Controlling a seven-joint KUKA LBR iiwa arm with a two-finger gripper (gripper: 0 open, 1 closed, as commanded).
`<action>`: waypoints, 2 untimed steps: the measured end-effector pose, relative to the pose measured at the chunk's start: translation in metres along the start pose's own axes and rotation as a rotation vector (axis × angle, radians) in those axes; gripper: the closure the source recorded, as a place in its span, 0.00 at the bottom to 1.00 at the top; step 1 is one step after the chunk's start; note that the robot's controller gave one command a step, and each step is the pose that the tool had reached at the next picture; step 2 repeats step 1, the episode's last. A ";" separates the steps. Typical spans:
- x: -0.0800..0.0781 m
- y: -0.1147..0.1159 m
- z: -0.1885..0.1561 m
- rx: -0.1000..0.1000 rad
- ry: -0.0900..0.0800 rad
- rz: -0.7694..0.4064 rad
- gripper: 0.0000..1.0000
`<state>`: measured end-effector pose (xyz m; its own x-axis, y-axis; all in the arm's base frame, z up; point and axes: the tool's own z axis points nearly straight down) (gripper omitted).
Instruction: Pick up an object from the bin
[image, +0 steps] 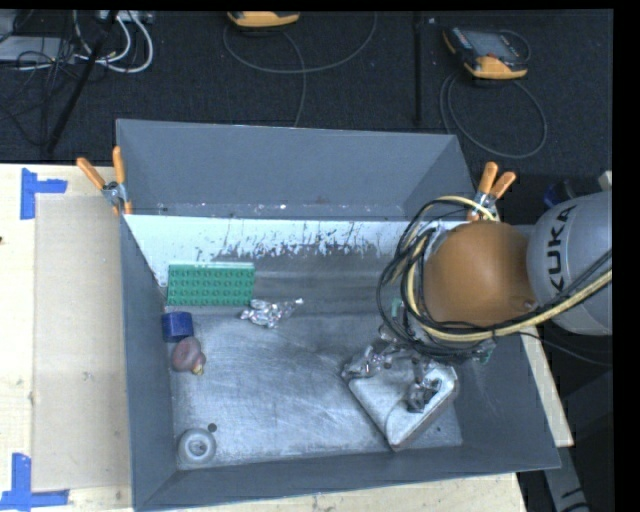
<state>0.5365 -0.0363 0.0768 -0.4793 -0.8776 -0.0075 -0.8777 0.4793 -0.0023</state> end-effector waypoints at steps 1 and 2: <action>-0.022 0.002 -0.125 0.002 0.003 -0.016 1.00; -0.022 0.002 -0.125 0.002 0.003 -0.016 1.00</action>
Offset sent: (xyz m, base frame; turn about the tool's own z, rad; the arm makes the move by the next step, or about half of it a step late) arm 0.0069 0.0173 0.1215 -0.0179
